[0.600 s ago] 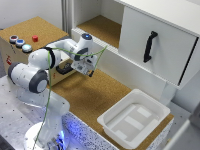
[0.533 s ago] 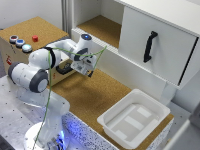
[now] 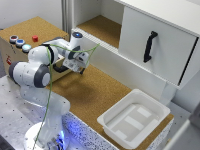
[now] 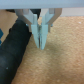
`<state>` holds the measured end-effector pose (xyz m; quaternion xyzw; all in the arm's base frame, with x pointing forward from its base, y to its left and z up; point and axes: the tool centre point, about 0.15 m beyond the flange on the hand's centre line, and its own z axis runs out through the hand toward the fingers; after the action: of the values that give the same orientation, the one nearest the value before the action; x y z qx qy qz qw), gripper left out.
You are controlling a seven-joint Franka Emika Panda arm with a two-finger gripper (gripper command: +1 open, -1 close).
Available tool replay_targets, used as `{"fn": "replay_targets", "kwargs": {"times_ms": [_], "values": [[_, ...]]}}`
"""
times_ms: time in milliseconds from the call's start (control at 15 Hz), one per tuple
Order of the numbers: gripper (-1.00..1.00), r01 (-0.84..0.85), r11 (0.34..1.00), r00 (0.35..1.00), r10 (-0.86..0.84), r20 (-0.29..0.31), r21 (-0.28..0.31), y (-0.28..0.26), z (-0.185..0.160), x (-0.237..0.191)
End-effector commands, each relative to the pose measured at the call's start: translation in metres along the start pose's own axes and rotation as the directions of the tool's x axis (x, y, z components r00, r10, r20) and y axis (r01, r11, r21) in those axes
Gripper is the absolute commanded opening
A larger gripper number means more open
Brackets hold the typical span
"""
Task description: Grasp the drawer handle and close it
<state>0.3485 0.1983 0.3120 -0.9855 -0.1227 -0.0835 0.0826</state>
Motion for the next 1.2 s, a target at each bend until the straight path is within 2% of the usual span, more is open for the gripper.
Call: {"fn": "replay_targets", "kwargs": {"times_ms": [0, 400, 600, 667, 733, 933, 1000, 1133], "values": [[-1.00, 0.020, 1.000, 1.000, -0.020, -0.008, 0.007, -0.058, 0.010, 0.020], [-1.00, 0.070, 0.994, 0.996, -0.066, -0.053, 0.085, -0.091, 0.004, 0.039], [-1.00, 0.098, 0.989, 0.995, -0.093, -0.048, 0.107, -0.099, 0.001, 0.038], [-1.00, 0.096, 0.987, 0.995, -0.092, -0.039, 0.131, -0.099, 0.002, 0.036], [-1.00, 0.088, 0.979, 0.996, -0.086, -0.021, 0.182, -0.100, 0.006, 0.035], [-1.00, 0.091, 0.988, 0.996, -0.088, -0.030, 0.126, -0.101, -0.004, 0.032], [1.00, 0.100, 0.992, 0.994, -0.098, -0.042, 0.073, -0.099, -0.018, 0.034], [1.00, 0.143, 0.990, 0.987, -0.141, -0.074, 0.023, -0.104, -0.051, 0.037]]}}
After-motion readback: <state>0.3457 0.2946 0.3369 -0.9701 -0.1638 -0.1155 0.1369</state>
